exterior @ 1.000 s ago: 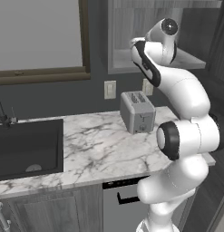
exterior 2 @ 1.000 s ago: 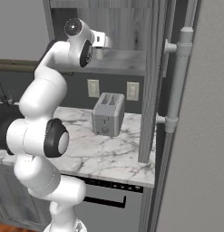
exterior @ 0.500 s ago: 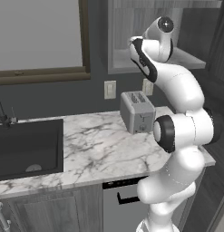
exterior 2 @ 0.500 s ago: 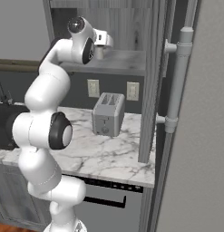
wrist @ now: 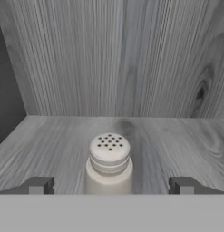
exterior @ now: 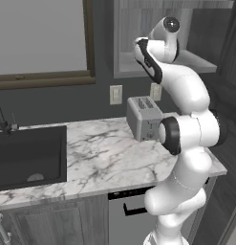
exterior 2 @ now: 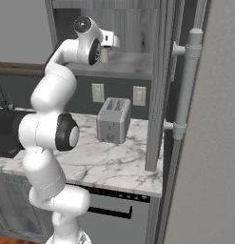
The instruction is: Retrieve the shaker from the cabinet and place it next the steak on a plate on the dining table.
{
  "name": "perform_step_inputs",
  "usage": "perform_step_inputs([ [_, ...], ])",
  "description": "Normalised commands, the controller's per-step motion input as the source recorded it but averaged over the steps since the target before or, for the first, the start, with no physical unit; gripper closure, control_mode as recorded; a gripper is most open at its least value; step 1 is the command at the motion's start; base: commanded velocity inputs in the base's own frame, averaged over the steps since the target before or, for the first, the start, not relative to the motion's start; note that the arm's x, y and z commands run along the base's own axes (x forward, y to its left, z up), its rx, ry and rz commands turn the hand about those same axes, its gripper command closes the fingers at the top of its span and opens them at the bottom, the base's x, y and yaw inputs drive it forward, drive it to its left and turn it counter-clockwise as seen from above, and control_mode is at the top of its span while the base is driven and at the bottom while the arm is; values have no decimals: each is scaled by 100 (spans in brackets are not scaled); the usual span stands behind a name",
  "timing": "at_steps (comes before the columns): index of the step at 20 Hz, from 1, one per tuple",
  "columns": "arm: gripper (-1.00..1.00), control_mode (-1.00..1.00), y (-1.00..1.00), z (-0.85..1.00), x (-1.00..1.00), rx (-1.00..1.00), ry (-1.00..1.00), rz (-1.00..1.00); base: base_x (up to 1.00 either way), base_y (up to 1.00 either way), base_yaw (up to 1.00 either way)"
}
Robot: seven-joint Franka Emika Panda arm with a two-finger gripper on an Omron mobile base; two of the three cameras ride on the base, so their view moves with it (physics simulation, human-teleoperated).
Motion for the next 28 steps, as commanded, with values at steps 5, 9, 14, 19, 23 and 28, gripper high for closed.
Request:
perform_step_inputs([
  [5,-100,-100,0,-6,17,0,0,0,0,0,0],
  [9,-100,-100,0,-4,16,0,0,0,0,0,0],
  [14,-100,-100,0,-1,16,0,0,0,0,0,0],
  [19,-100,-100,0,0,10,0,0,0,0,0,0],
  [23,-100,-100,0,-1,5,0,1,0,0,0,0],
  [28,-100,-100,0,-5,4,0,2,0,0,0,0],
])
